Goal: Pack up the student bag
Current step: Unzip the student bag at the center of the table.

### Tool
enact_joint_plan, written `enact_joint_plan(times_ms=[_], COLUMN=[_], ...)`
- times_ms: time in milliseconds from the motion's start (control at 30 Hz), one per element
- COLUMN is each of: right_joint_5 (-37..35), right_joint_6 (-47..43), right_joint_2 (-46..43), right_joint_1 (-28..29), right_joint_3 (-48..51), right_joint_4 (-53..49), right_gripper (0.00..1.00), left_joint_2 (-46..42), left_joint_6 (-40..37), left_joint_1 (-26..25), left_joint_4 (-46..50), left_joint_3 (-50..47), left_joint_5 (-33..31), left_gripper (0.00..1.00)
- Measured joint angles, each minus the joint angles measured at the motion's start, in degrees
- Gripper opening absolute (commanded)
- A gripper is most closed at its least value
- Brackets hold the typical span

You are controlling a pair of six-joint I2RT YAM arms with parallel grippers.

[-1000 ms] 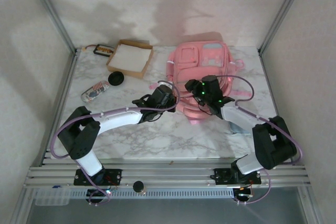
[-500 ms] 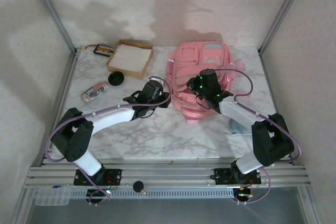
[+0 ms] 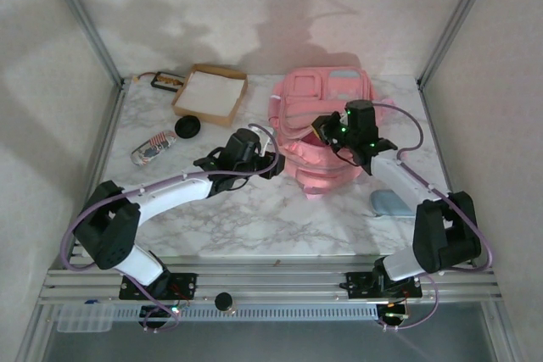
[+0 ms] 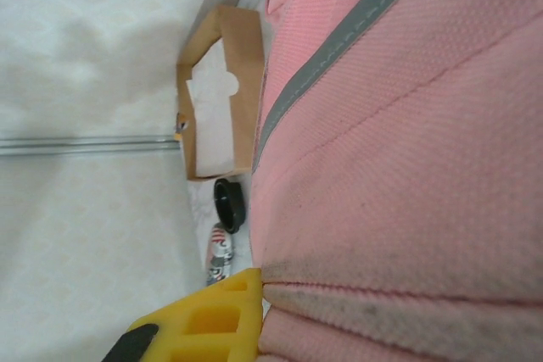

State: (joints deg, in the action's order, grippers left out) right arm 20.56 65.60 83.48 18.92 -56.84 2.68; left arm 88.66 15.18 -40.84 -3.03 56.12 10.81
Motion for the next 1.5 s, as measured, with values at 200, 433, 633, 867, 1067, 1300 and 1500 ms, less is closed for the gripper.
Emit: enact_joint_plan(times_ms=[200, 433, 633, 867, 1067, 1300, 1500], right_joint_5=[2.5, 4.3, 5.0, 5.7, 6.1, 6.5, 6.6], right_joint_6=[-0.4, -0.4, -0.4, -0.4, -0.5, -1.2, -1.5], right_joint_2=[-0.6, -0.9, -0.9, -1.6, -1.6, -1.8, -1.8], right_joint_1=[-0.9, -1.0, -1.3, -1.9, -2.0, -2.3, -2.3], right_joint_3=[-1.4, -1.4, -1.4, -1.4, -0.9, -0.8, -0.8], right_joint_4=[-1.7, -2.5, -2.5, -2.5, -2.3, -2.1, -2.1], right_gripper=[0.00, 0.00, 0.00, 0.00, 0.00, 0.00, 0.00], left_joint_2=[2.3, 8.6, 12.0, 13.1, 13.6, 13.6, 13.6], left_joint_6=[-4.7, -9.1, -10.8, -11.0, -10.9, -10.7, -11.4], left_joint_1=[-0.3, -1.6, -1.6, -1.4, -1.0, -0.6, -0.6], left_joint_4=[-2.8, -4.2, -5.0, -6.2, -6.4, -6.4, -6.4], left_joint_3=[0.9, 6.3, 9.2, 9.3, 9.4, 9.4, 9.2], left_joint_5=[2.2, 2.7, 2.1, 2.0, 2.1, 2.1, 5.1], left_gripper=[0.50, 0.47, 0.32, 0.13, 0.01, 0.10, 0.28])
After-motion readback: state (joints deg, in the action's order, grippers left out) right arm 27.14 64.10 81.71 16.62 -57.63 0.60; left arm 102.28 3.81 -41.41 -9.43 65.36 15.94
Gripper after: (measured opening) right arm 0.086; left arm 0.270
